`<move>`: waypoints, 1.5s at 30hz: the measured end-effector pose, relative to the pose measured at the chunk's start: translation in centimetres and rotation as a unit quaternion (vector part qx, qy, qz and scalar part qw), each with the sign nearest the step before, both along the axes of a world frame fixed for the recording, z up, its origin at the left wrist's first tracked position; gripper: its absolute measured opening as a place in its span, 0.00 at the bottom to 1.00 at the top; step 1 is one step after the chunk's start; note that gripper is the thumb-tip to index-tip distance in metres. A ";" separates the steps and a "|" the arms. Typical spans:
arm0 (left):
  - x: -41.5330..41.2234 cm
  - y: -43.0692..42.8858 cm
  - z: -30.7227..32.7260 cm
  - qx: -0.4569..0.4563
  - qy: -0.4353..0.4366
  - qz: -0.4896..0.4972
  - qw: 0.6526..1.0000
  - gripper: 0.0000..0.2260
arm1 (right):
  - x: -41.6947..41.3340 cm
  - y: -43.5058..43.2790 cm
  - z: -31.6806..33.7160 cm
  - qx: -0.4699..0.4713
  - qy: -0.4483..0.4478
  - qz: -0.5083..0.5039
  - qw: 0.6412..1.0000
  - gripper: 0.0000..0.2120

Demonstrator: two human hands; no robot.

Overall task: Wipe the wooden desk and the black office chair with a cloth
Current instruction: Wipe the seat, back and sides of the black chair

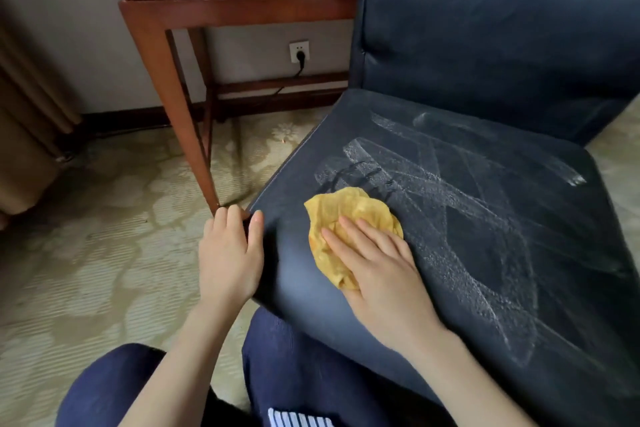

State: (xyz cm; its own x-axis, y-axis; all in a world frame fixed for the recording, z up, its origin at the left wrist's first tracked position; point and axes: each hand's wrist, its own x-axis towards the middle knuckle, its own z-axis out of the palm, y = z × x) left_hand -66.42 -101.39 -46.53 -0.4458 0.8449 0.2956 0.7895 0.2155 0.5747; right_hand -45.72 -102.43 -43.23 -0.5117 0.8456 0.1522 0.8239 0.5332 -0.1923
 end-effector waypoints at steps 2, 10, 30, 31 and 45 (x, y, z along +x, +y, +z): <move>0.8 -0.9 0.5 0.009 0.004 0.018 1.000 0.13 | 2.5 -1.8 -0.3 0.020 0.026 0.002 0.999 0.26; 5.8 -5.0 -1.3 0.047 -0.069 -0.044 0.996 0.20 | 9.1 -3.6 -1.4 0.098 0.071 -0.174 0.977 0.19; 7.4 -6.7 -2.4 0.077 -0.177 -0.052 0.980 0.20 | 2.6 -3.4 -1.1 0.035 0.064 0.005 0.997 0.18; 7.2 -6.6 -2.4 0.081 -0.179 -0.053 0.979 0.20 | 3.5 -4.4 -1.5 0.065 0.076 -0.005 0.995 0.18; 6.1 -5.7 -2.7 0.094 -0.175 -0.065 0.978 0.18 | 14.0 -1.0 -1.1 0.071 0.069 -0.336 0.937 0.12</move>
State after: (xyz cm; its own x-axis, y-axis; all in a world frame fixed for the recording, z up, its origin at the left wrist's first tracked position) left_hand -60.33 -107.08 -49.24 -0.4403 0.8465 0.2993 0.5506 -0.0088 0.8347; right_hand -31.68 -103.46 -44.34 0.1610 0.9357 0.3139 0.9553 -0.0678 -0.2878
